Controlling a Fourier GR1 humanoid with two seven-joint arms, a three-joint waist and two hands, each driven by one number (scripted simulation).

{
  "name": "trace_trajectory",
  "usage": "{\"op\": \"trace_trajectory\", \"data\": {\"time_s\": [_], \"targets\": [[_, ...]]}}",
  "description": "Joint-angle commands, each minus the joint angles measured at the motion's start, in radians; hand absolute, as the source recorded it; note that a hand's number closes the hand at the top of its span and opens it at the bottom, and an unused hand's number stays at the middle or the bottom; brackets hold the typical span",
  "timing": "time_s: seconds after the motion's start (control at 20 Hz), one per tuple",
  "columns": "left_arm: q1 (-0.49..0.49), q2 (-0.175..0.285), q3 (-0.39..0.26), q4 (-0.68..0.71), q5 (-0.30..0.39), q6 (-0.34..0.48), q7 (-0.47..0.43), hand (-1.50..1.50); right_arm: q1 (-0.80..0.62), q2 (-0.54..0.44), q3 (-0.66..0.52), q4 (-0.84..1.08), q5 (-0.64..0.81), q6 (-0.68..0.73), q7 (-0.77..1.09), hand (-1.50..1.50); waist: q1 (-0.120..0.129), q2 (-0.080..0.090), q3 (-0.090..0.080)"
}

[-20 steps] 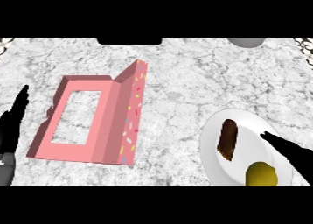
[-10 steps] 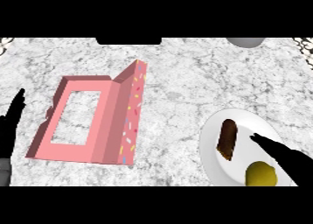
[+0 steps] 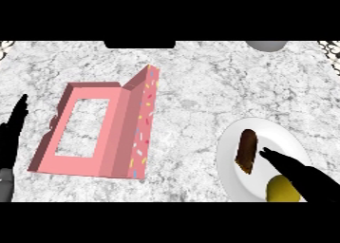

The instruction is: Pick the lemon from the plate and place it in the cardboard box

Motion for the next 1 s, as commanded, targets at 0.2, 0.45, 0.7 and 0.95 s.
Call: {"op": "trace_trajectory", "data": {"time_s": [0.2, 0.45, 0.7, 0.95], "targets": [[-0.015, -0.013, 0.01, 0.011, -0.025, -0.005, -0.012, 0.0, -0.061, 0.111, 0.085, 0.043, 0.121, 0.057, 0.175, -1.5, 0.002, 0.001, 0.0], [-0.008, -0.007, 0.035, -0.008, -0.011, -0.045, -0.003, 0.0, -0.027, 0.1, 0.048, 0.157, 0.175, 0.005, 0.052, -1.5, 0.001, 0.001, 0.001], [-0.039, -0.026, 0.017, 0.008, -0.035, -0.025, 0.015, 0.0, -0.053, 0.064, 0.04, 0.186, 0.298, -0.174, -0.066, 1.5, 0.0, 0.001, 0.001], [-0.054, -0.038, 0.024, 0.065, -0.051, -0.015, -0.014, 0.0, -0.091, 0.105, 0.058, 0.274, 0.411, -0.289, -0.08, 1.5, 0.0, 0.002, 0.0]]}}
